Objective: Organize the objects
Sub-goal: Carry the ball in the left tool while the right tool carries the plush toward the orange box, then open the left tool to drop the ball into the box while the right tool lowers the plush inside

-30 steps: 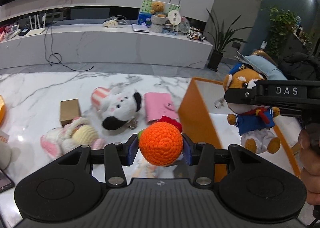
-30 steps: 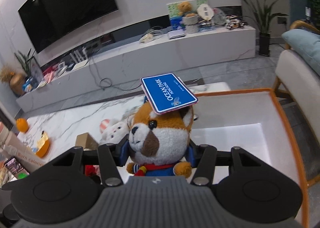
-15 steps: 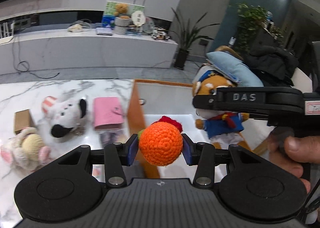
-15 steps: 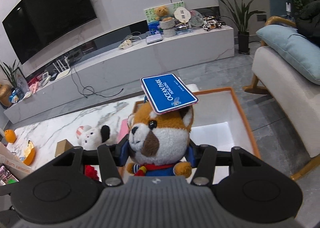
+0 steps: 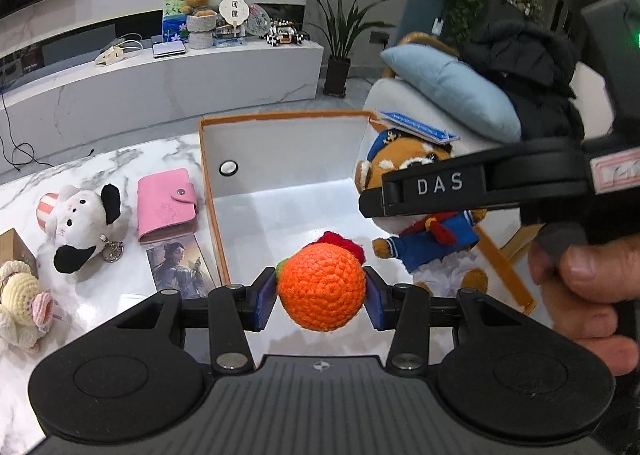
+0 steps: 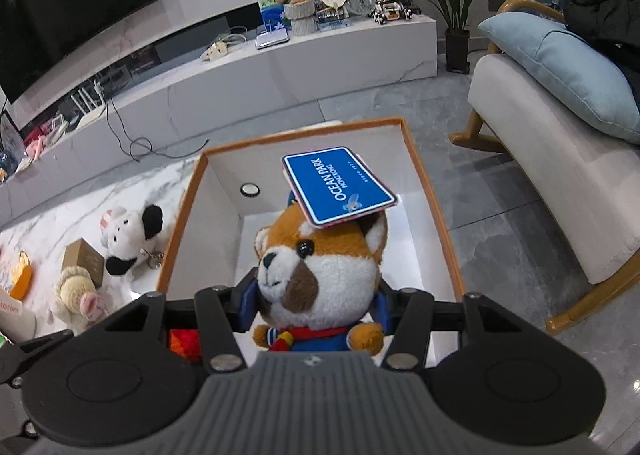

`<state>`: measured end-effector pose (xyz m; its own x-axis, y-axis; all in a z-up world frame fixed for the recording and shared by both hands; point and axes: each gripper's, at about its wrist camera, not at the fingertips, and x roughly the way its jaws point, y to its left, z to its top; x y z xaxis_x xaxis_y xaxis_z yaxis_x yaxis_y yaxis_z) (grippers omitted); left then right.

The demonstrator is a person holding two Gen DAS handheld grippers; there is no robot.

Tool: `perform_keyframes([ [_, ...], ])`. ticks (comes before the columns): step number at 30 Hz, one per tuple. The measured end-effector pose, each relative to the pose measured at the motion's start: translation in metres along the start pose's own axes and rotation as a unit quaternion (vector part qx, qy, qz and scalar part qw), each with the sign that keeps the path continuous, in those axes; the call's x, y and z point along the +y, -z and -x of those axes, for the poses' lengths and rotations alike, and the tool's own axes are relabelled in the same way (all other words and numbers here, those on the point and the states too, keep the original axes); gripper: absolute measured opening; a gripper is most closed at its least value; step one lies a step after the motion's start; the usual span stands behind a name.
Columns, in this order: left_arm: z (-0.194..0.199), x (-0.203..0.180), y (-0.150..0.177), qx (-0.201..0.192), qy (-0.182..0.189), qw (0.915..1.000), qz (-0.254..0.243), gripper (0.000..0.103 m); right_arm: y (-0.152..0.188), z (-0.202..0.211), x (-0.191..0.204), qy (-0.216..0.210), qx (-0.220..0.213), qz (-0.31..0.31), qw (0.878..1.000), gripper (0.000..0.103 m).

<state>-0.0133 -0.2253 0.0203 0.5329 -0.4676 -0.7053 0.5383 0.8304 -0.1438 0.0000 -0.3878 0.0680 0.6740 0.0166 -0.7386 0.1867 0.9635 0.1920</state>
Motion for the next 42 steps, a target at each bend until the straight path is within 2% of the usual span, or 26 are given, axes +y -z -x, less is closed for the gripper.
perform_keyframes([
  [8,-0.018,-0.009,0.007,0.030,-0.002,0.9994,-0.016,0.052,0.009,-0.011,0.009,0.018,0.011,0.038,0.999,0.056],
  [15,-0.027,-0.015,0.010,0.044,-0.006,0.9987,-0.027,0.052,0.020,-0.025,0.009,0.024,0.042,0.058,0.997,0.056],
  [25,-0.035,-0.034,0.015,0.048,-0.046,0.9938,-0.089,0.053,0.029,-0.038,0.014,0.030,0.076,0.082,0.993,0.056],
  [42,-0.044,-0.044,0.017,0.083,-0.042,0.9855,-0.142,0.055,0.038,-0.053,0.012,0.026,0.121,0.119,0.985,0.056],
])
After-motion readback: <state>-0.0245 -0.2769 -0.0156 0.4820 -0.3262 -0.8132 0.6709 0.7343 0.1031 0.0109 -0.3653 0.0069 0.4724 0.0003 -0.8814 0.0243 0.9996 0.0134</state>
